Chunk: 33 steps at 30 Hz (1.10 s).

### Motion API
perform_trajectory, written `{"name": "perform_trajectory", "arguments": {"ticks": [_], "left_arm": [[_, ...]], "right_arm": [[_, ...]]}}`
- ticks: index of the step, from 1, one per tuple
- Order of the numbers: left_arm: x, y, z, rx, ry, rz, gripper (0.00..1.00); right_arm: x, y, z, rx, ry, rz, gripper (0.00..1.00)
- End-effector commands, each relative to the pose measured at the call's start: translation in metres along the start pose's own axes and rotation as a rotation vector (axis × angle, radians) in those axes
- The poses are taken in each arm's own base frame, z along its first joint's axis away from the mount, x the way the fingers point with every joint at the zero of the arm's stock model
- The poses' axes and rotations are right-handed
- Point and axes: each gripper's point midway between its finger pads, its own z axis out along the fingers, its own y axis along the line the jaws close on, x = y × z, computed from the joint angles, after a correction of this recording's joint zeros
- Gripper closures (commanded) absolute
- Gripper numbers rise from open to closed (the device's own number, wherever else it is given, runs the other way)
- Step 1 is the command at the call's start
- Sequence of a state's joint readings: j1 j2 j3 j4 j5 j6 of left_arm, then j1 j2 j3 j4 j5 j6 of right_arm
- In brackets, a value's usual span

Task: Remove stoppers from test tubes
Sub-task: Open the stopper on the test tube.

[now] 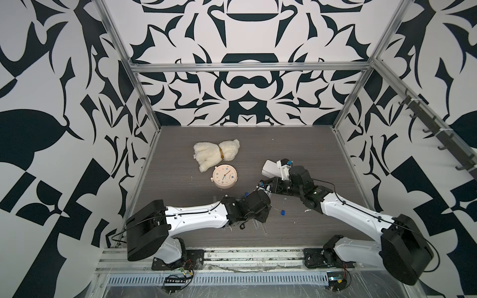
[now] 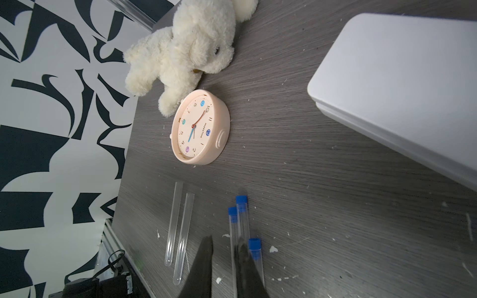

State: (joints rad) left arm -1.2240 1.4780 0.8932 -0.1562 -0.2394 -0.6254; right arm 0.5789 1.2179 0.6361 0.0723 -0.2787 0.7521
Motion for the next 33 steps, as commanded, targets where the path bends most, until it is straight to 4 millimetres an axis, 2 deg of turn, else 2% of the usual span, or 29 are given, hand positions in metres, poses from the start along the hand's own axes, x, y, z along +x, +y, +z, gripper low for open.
{"name": "perform_trajectory", "arguments": {"ticks": [1,7,19,33], "left_arm": [[0.007,0.003,-0.007,-0.001,0.018,-0.004,0.87],[0.010,0.005,-0.004,-0.004,0.024,-0.006,0.88],[0.019,0.014,-0.001,-0.032,0.037,-0.011,0.88],[0.022,0.016,-0.001,-0.039,0.044,-0.012,0.88]], "right_arm": [[-0.027,0.006,-0.009,0.034,-0.096,-0.068,0.87],[-0.029,0.010,-0.010,0.020,-0.100,-0.064,0.87],[-0.035,0.027,-0.014,-0.117,-0.097,0.042,0.90],[-0.042,0.021,-0.017,-0.130,-0.104,0.084,0.90]]}}
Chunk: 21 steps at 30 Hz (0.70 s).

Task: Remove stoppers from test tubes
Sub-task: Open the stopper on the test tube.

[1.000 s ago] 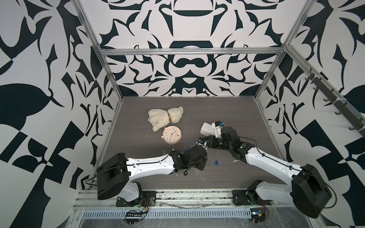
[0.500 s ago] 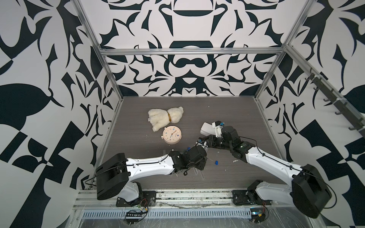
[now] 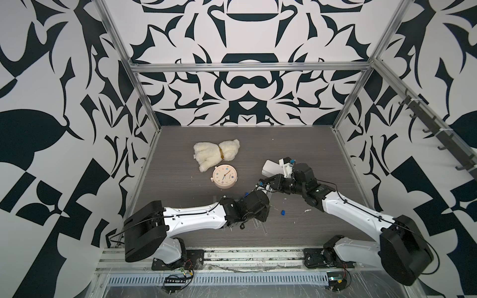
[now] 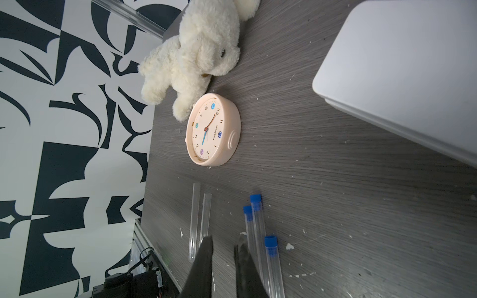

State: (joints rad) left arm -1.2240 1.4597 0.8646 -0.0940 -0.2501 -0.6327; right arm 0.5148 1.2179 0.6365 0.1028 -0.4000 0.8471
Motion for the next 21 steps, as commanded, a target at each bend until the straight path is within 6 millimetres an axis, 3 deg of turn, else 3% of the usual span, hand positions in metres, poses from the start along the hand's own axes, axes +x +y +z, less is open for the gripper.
{"name": "perform_trajectory", "arguments": {"ticks": [1,11,21], "left_arm": [[0.028,0.019,-0.001,-0.061,0.092,0.005,0.89],[0.029,0.018,0.000,-0.058,0.098,0.006,0.89],[0.028,0.017,0.000,-0.057,0.099,0.006,0.89]], "right_arm": [[-0.032,0.020,-0.011,-0.049,-0.122,-0.048,0.90],[-0.041,0.002,-0.014,0.089,-0.151,-0.166,0.91],[-0.043,0.004,-0.015,0.090,-0.153,-0.170,0.92]]}}
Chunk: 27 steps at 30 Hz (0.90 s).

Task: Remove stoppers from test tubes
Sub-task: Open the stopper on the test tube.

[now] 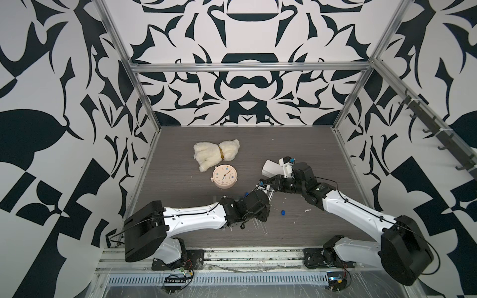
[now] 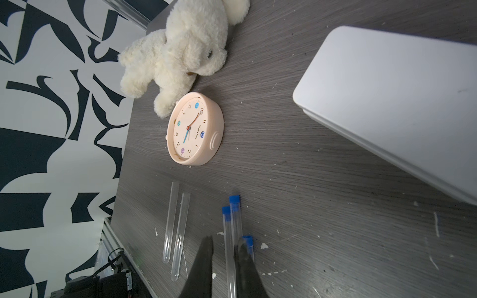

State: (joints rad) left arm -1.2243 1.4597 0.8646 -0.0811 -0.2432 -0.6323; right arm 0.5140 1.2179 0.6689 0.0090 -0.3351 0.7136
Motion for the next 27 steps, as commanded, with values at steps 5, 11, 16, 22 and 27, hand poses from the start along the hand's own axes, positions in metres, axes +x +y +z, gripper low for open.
{"name": "perform_trajectory", "arguments": {"ticks": [5,11,16,22,27], "left_arm": [[0.031,0.021,0.001,-0.075,0.108,0.008,0.89],[0.032,0.023,0.001,-0.080,0.111,0.008,0.89],[0.033,0.024,0.000,-0.083,0.111,0.008,0.89],[0.032,0.023,0.000,-0.082,0.109,0.008,0.89],[0.032,0.024,-0.001,-0.086,0.108,0.010,0.89]], "right_arm": [[-0.043,0.020,-0.015,-0.039,-0.156,-0.024,0.92],[-0.047,0.025,-0.016,-0.091,-0.153,0.025,0.93],[-0.051,0.027,-0.018,-0.112,-0.156,0.048,0.94],[-0.050,0.025,-0.016,-0.105,-0.150,0.053,0.95],[-0.050,0.022,-0.017,-0.088,-0.156,0.043,0.95]]}}
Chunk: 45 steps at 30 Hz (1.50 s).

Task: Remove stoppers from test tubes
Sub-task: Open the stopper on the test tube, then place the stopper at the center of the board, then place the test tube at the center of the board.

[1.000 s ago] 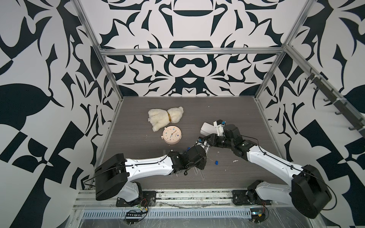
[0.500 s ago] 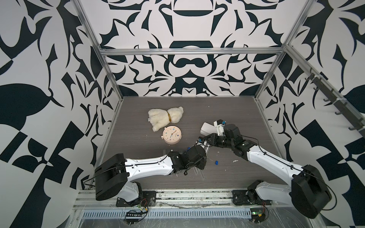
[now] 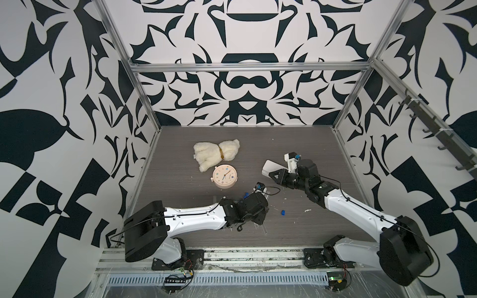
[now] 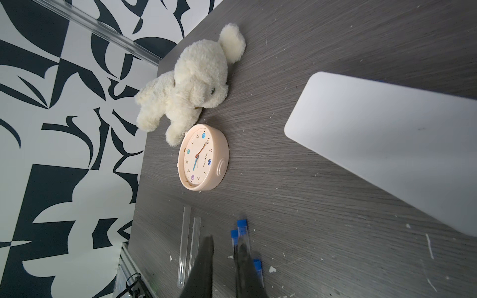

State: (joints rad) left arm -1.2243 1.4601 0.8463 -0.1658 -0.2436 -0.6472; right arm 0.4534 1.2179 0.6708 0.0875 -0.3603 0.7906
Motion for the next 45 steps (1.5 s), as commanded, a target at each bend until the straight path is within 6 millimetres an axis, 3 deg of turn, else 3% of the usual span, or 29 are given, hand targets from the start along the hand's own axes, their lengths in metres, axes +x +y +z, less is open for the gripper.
{"name": "perform_trajectory", "arguments": {"ticks": [1,7,12,21,27,45], "left_arm": [[0.009,0.007,-0.001,-0.028,0.025,0.008,0.89],[0.006,0.014,-0.006,-0.059,0.009,0.000,0.89],[0.004,0.031,-0.016,-0.129,-0.016,-0.033,0.89],[0.012,0.079,-0.041,-0.289,-0.042,-0.135,0.89],[0.023,0.116,-0.059,-0.365,-0.047,-0.261,0.90],[0.053,0.134,-0.025,-0.440,0.108,-0.331,0.88]], "right_arm": [[-0.022,0.023,-0.009,-0.049,-0.075,-0.039,0.95],[-0.027,0.017,-0.015,-0.021,-0.090,-0.051,0.95],[-0.034,0.003,-0.028,0.020,-0.118,-0.049,0.95],[-0.037,-0.049,-0.058,0.192,-0.189,-0.030,0.95],[-0.029,-0.078,-0.072,0.295,-0.221,-0.020,0.95],[0.000,-0.122,-0.065,0.386,-0.189,0.016,0.95]]}}
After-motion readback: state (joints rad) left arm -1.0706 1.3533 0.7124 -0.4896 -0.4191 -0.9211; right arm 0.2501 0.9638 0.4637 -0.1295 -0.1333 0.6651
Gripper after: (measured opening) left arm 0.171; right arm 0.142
